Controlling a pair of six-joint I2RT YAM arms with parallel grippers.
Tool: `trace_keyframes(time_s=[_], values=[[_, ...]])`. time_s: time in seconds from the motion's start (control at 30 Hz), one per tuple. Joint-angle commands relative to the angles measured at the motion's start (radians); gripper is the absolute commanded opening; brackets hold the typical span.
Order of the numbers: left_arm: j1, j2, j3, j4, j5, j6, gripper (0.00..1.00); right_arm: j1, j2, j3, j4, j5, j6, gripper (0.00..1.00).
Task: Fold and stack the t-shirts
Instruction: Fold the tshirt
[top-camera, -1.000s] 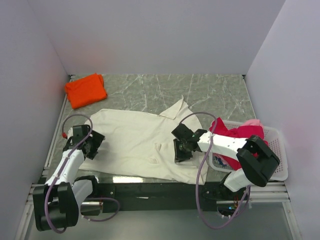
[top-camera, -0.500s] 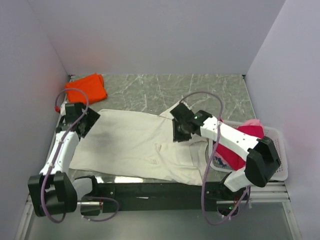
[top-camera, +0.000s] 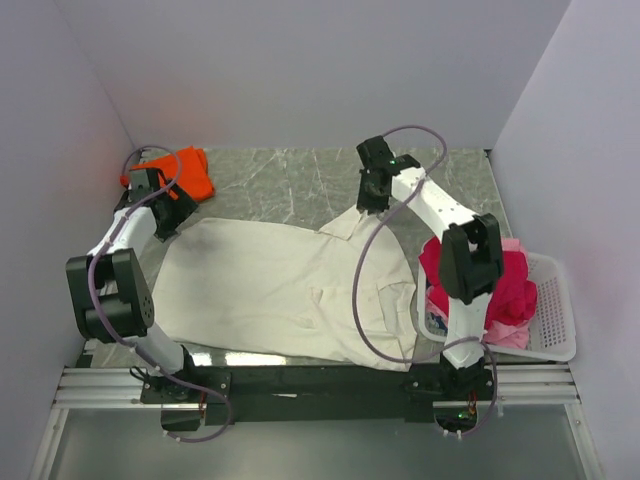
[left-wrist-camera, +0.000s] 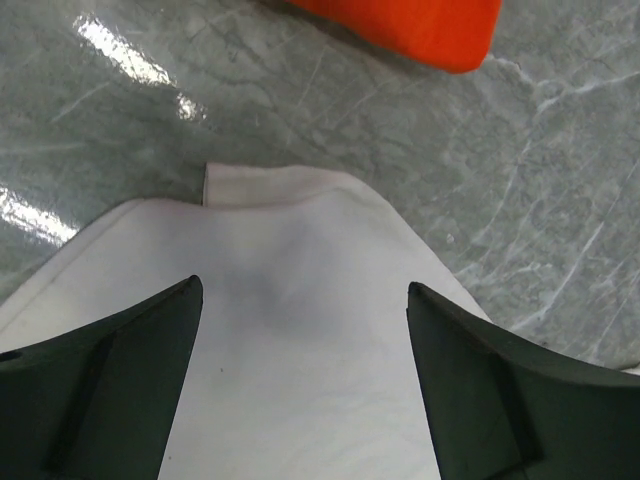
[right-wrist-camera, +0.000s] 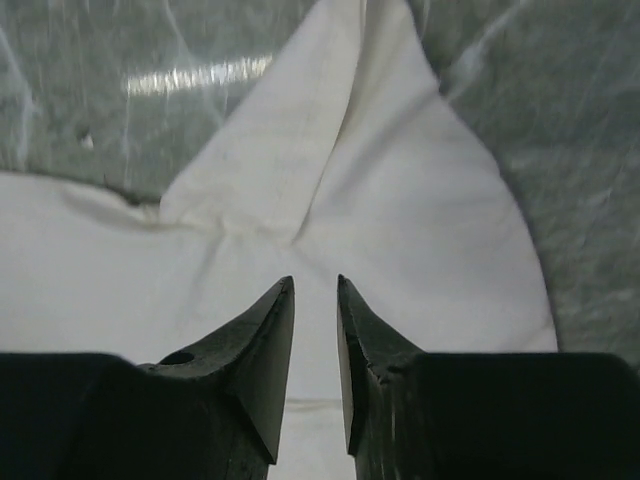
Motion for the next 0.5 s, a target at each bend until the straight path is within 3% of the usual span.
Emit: trace_keyframes(time_s=[0.0, 0.3, 0.47], values=[[0.022, 0.053, 0.078, 0.025, 0.039, 0.074, 0.88, -0.042, 0.11, 0.159, -0.008, 0.036, -0.047, 0.31], [0.033, 0.165, 0.156, 0.015, 0.055, 0.108, 0.88, -0.113, 0.339, 0.401, -0.011, 0.011, -0.074, 0.31], [0.033, 0.208, 0.184, 0.009, 0.053, 0.113, 0.87, -0.129, 0.378, 0.417, 0.044, -0.041, -0.088, 0.31]])
